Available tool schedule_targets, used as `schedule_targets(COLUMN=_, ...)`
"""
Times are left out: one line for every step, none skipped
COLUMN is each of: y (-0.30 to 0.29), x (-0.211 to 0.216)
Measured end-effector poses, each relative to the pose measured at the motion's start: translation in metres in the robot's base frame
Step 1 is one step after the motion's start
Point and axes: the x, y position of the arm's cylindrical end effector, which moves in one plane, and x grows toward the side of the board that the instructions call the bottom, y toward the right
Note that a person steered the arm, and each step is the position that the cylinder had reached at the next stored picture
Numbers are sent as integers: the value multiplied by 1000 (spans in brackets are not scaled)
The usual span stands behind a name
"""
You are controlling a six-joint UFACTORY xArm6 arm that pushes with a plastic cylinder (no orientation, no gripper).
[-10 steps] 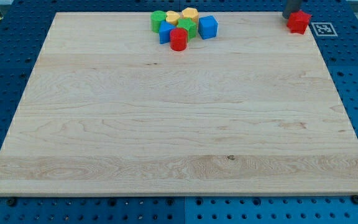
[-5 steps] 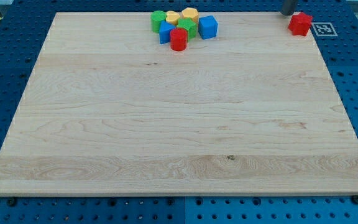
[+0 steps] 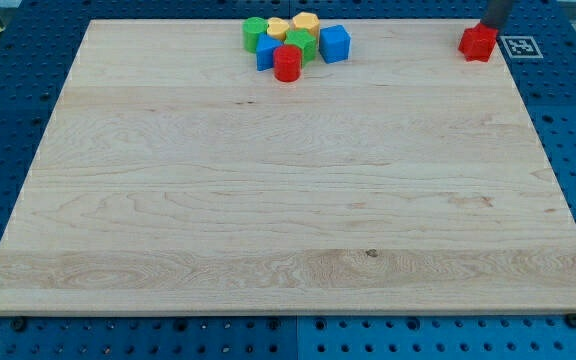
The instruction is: Push the red star to the bottom right side of the board
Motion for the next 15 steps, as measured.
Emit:
schedule_targets(y=-10, x=13)
schedule_targets(y=-33, x=13)
schedule_targets(y=-45, x=24)
schedule_targets(y=-48, x=59)
schedule_targets(y=-55, x=85)
schedule_targets(y=-73, x=97)
schedule_targets(y=-104, x=101)
schedule_targets(y=-111, x=123)
schedule_targets(y=-95, x=153)
schedule_targets(y=-85, x=181)
schedule_targets(y=-76, x=189)
schedule_targets(y=-67, x=189)
schedule_targets(y=-41, x=191)
schedule_targets(y=-33, x=201)
schedule_targets(y=-34, x=215)
